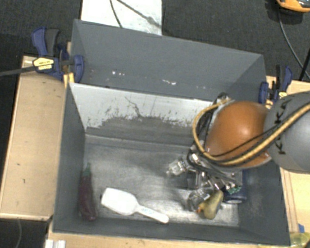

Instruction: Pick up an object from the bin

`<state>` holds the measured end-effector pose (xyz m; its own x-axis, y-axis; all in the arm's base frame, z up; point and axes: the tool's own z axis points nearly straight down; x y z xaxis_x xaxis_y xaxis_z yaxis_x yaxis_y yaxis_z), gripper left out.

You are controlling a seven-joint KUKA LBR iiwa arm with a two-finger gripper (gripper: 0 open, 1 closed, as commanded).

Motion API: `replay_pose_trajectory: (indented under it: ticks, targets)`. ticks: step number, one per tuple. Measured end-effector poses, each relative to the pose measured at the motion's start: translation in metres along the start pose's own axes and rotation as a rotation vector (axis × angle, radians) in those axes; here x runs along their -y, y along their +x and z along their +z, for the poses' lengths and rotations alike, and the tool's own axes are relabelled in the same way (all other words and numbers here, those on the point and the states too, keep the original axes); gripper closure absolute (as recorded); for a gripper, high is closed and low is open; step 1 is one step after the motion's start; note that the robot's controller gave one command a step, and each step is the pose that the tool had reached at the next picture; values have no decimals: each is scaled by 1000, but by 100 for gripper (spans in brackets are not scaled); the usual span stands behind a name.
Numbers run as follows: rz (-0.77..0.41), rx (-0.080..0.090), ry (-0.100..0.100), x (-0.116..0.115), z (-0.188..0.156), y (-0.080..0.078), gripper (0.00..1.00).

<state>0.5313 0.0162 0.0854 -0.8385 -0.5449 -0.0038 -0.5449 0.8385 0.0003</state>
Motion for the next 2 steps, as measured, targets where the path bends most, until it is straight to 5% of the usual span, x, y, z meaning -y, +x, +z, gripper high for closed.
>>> replay_pose_trajectory:
  ticks: [1, 2]
  targets:
    - [46, -2, 0, 13, 0, 6, 0]
    - [-214, -1, -8, 80, 13, 19, 100]
